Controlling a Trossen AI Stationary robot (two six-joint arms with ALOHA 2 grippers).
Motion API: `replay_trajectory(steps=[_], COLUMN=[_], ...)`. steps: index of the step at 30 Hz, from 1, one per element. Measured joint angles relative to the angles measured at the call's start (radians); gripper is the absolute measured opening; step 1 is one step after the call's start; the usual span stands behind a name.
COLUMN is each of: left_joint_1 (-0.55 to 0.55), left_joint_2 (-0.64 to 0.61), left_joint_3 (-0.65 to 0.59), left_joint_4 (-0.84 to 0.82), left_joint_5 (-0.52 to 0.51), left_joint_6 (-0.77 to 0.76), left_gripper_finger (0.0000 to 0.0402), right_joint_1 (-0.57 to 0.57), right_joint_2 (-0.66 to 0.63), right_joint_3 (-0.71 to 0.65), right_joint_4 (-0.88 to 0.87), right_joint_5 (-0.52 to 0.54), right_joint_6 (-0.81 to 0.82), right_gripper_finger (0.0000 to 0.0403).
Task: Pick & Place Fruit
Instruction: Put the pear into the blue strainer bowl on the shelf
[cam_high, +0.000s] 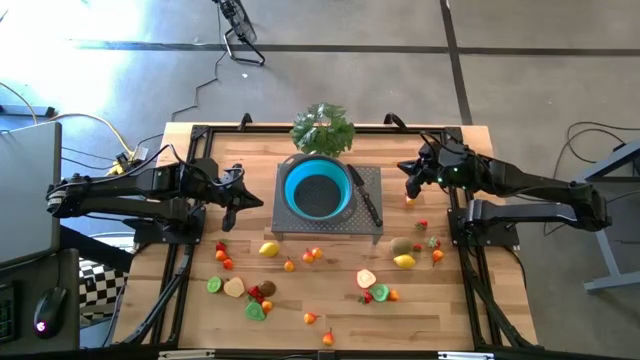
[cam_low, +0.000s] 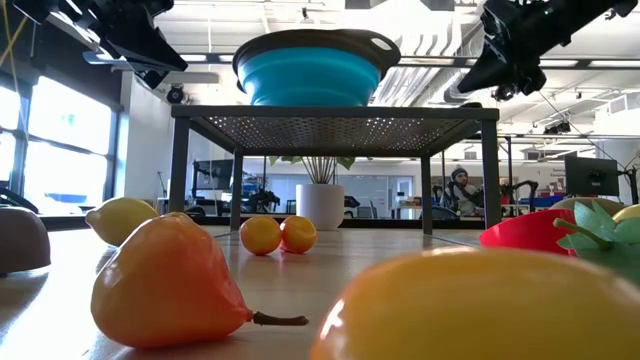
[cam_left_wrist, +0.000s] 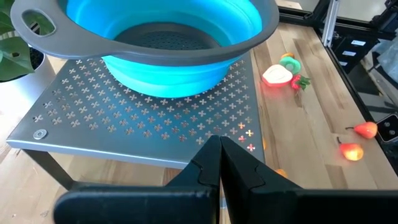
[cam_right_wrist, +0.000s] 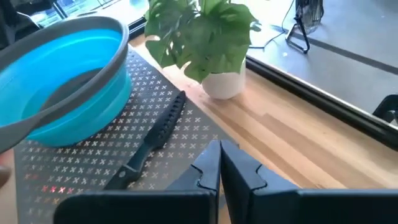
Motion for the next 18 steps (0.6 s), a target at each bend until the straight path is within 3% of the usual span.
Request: replay_trajectory(steps=[18], left_joint_1=[0.0], left_joint_2=[0.0], left_joint_3=[0.0], left_joint_4=[0.001], left_joint_5=[-0.004], left_joint_6=[-0.002], left_gripper_finger=[0.0], right_joint_1=[0.0], right_joint_2=[0.002], right_joint_3=[0.0], right_joint_4=[-0.002], right_joint_5=[-0.006], right_joint_6=[0.001], right_gripper_finger=[0.0004])
